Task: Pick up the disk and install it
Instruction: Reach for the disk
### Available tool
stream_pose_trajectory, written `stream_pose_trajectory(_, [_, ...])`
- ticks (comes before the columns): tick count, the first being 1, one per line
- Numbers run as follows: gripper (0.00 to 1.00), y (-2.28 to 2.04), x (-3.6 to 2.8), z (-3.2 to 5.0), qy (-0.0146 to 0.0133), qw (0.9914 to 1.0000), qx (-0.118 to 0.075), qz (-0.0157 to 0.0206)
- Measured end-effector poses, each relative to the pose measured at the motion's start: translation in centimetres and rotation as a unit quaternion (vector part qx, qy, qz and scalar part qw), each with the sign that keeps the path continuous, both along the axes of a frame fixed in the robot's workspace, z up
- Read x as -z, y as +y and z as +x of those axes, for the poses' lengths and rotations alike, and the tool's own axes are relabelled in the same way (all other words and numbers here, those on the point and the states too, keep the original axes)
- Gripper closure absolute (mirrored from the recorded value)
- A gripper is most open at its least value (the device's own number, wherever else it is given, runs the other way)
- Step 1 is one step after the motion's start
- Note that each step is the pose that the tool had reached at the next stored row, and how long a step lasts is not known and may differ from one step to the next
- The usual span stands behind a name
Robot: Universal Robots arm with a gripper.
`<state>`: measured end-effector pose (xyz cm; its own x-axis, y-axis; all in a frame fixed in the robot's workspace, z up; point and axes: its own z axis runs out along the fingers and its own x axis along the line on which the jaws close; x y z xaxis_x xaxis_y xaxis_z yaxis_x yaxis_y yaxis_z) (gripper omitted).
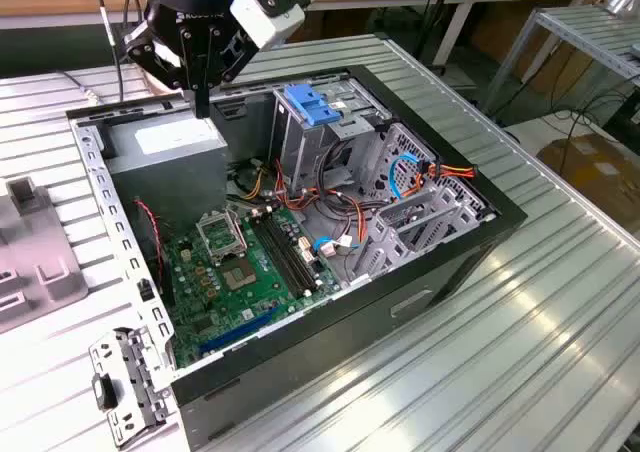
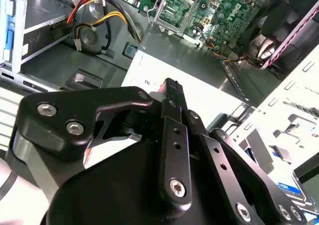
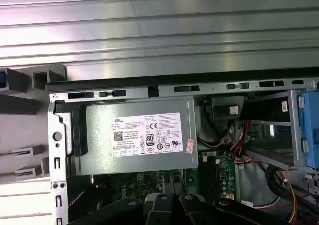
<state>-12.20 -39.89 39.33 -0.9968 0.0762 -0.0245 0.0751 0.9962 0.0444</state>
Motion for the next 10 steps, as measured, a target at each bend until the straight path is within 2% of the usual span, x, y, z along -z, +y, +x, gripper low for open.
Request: stream_pose_trajectory(10, [0.89, 0.0, 0.0, -0.41, 0.0, 1.0, 0.0, 0.0])
